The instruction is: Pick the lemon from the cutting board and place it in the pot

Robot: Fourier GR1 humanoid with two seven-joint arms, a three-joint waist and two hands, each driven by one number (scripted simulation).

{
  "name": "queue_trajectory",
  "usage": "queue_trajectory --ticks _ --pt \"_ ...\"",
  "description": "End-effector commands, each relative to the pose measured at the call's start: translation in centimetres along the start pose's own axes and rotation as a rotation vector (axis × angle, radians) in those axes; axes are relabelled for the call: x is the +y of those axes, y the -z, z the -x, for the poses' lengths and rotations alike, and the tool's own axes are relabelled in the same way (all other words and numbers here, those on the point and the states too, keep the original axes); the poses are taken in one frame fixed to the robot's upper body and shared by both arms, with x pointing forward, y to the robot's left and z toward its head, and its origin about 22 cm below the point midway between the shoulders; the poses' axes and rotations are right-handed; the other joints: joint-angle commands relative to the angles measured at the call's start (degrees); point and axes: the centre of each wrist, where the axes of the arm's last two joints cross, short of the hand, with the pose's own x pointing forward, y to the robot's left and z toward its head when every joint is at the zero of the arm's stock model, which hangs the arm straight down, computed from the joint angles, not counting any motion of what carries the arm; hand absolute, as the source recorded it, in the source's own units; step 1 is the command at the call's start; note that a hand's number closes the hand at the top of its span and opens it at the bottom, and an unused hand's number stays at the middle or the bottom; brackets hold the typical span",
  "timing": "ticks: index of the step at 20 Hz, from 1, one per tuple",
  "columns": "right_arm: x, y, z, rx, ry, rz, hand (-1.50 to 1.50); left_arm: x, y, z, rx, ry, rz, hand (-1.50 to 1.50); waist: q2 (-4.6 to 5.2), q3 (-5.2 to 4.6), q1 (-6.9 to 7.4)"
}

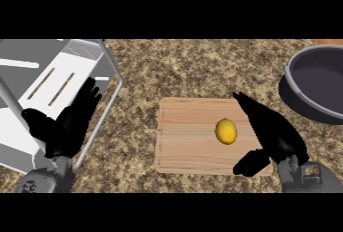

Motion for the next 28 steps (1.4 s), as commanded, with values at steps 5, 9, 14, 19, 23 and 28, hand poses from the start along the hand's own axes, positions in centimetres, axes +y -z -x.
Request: queue_trajectory --ticks 5,9,14,19,23,28 --pt "0.4 2.4 -1.0 0.107 -0.032 -0.018 -1.5 0.6 -0.6 -0.6 0.004 -0.005 0.001 0.0 0.0 0.0 0.09" --pt "1.5 4.5 -1.9 0.144 -0.04 -0.018 -1.5 0.0 -0.3 -0.3 0.014 0.009 -0.005 0.0 0.05 0.0 0.21" --pt "5.0 5.5 -0.7 0.135 -0.078 -0.044 -1.5 -0.7 0.0 0.2 -0.012 0.008 0.001 0.0 0.06 0.01 0.1" --pt "4.4 7.2 -1.0 0.187 -0.141 -0.101 -1.5 -0.4 -0.4 2.4 0.0 0.003 0.01 0.0 0.07 -0.01 0.12" --pt "6.4 7.3 0.9 0.23 -0.174 -0.123 -1.5 1.3 1.4 -2.2 -0.02 0.0 -0.011 0.0 0.04 0.01 -0.03" --pt "5.8 6.1 1.0 0.235 -0.192 -0.142 -1.5 -0.7 -0.3 0.1 -0.015 0.013 -0.011 0.0 -0.05 0.0 -0.12"
